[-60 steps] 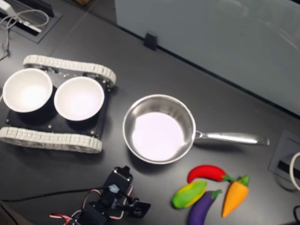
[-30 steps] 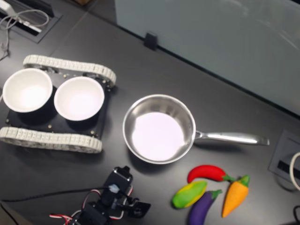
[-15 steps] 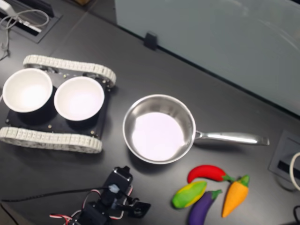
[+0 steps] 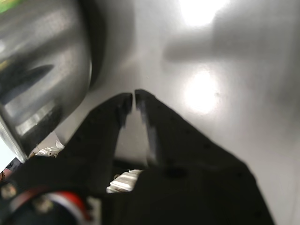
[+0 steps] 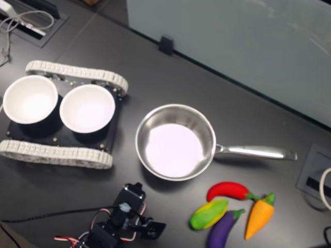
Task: Pick up the brinjal and place them in the pan
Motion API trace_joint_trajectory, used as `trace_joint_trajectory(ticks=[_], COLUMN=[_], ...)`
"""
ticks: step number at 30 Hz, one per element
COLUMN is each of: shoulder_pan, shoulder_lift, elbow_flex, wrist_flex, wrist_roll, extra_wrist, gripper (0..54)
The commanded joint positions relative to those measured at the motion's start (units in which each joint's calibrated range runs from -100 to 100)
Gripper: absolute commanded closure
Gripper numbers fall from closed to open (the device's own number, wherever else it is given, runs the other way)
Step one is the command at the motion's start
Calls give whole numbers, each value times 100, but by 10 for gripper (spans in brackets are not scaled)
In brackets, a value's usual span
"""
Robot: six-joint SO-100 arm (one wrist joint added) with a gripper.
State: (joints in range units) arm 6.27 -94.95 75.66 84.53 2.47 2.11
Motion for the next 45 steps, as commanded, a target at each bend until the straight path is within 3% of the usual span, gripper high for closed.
trace_joint_trajectory(ticks=[1, 24, 27, 28, 30, 45], shoulder_pan=[176, 72, 141, 290, 405, 623], shoulder_lift=[-58, -58, -58, -58, -58, -58], elbow_flex=[-164, -192, -328, -510, -510, -764], wrist_flex=[-270, -193, -74, 157, 165, 353], wrist_roll=[-54, 112, 137, 215, 239, 337], extra_wrist=[32, -10, -85, -278, -497, -489], gripper=[522, 536, 536, 536, 536, 536])
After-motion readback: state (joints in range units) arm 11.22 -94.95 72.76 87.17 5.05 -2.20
